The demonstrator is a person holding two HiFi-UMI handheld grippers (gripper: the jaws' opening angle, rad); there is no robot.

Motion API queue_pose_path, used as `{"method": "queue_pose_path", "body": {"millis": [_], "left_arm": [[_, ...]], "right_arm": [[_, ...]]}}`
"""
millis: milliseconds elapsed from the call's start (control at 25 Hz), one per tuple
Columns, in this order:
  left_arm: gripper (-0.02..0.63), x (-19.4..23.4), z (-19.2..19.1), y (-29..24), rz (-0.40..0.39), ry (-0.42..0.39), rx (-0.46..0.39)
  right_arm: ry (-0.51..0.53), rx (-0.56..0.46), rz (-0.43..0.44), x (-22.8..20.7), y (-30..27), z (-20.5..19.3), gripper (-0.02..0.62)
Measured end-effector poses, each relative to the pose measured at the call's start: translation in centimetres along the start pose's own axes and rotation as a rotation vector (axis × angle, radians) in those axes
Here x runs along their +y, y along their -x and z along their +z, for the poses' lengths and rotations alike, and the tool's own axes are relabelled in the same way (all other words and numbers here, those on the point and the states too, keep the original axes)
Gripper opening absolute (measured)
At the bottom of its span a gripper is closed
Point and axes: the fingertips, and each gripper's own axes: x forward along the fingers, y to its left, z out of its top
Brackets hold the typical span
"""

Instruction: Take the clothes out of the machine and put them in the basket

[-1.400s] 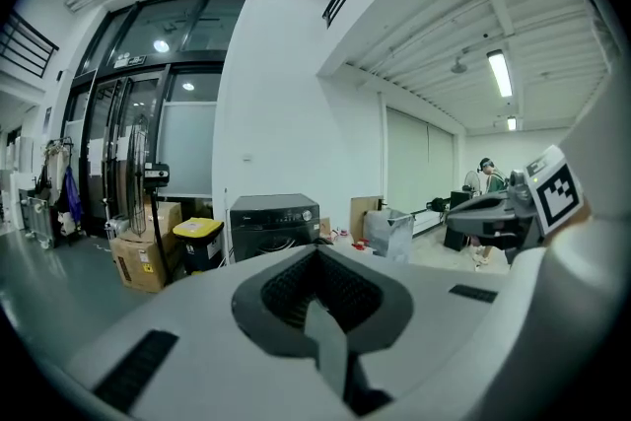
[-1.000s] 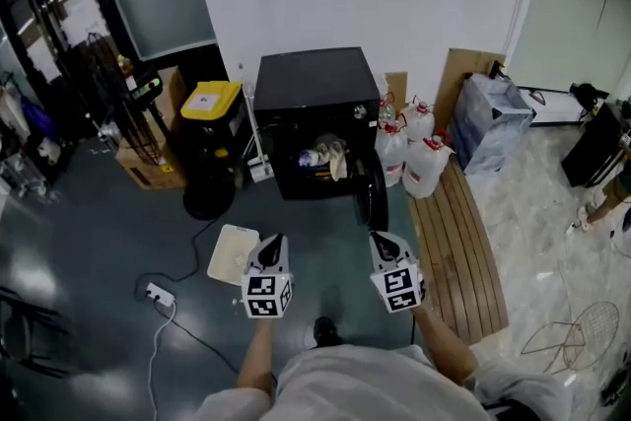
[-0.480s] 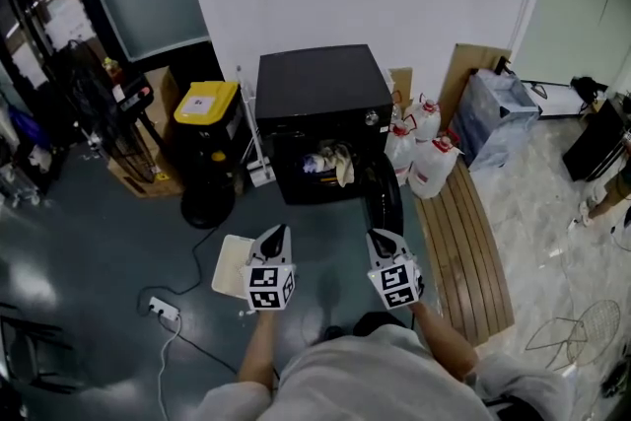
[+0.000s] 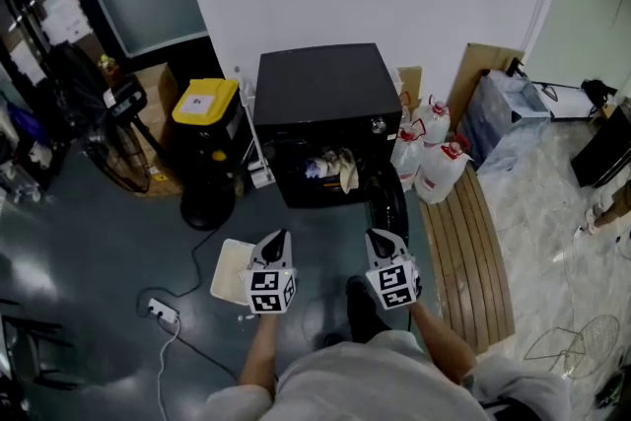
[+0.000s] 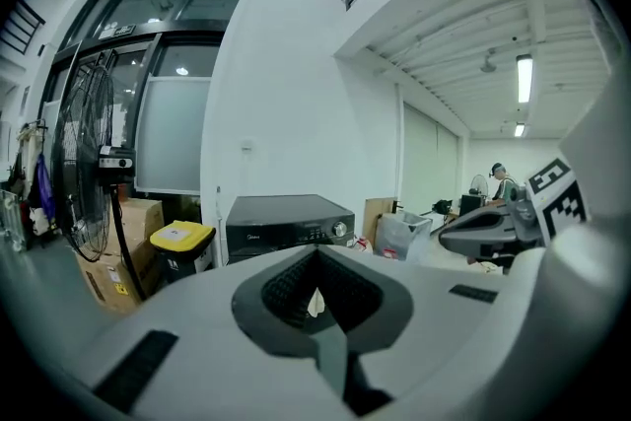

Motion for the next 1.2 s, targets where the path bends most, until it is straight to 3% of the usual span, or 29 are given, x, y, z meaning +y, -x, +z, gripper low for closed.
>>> {"method": "queue_pose_path", "body": {"millis": [560,880,1200], "left_arm": [[0.018,2.7,2.4,-13.6,0.107,0.008,0.046],[0.018,5.1,-0.7,-18.6,0.161,0.047,0.092],[0.018,8.8,-5.1,-21.3,0.175,0.088,0.098]], "right_arm": [[0.036,-0.014,0.162,-8.4,-15.0,3.2,0.023],[0.071,0.019,0.256,-9.2,-22.6,1.9,0.023],[0.077,0.071,0.262,-7.4,-28.9,-2.2,0.023]]}}
